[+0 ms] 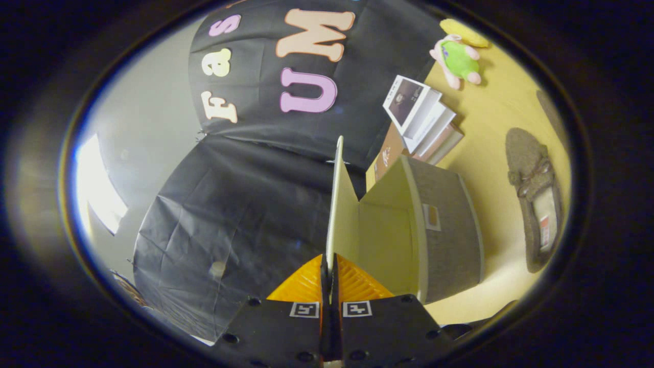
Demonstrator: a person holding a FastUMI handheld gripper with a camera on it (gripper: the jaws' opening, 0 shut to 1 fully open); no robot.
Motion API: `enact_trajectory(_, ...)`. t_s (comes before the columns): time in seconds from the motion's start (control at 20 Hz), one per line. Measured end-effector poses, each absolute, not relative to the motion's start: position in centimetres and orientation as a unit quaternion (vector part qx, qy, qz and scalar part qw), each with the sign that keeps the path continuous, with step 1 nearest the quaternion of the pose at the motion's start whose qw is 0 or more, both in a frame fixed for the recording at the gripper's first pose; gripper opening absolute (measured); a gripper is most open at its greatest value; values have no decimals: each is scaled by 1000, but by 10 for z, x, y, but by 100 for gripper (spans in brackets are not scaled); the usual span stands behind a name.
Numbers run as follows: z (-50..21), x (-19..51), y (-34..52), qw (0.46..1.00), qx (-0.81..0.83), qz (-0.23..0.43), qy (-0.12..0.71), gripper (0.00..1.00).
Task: Open the storage box then place both shoes into the box .Put the left shoe in first, then the right shoe, with the right side of both shoes facing outward in a uniform manner.
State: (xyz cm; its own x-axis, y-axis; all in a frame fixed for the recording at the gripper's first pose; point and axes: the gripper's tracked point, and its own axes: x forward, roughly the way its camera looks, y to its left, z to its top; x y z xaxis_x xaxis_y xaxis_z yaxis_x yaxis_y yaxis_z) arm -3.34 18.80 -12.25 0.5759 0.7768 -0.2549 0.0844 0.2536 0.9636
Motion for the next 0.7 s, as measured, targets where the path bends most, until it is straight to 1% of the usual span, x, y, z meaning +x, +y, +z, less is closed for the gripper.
enact_trajectory(0.3,-84,-25,229,704,526,291,377,3)
enact_trajectory(0.7,-53,-21,308,695,508,339,379,3)
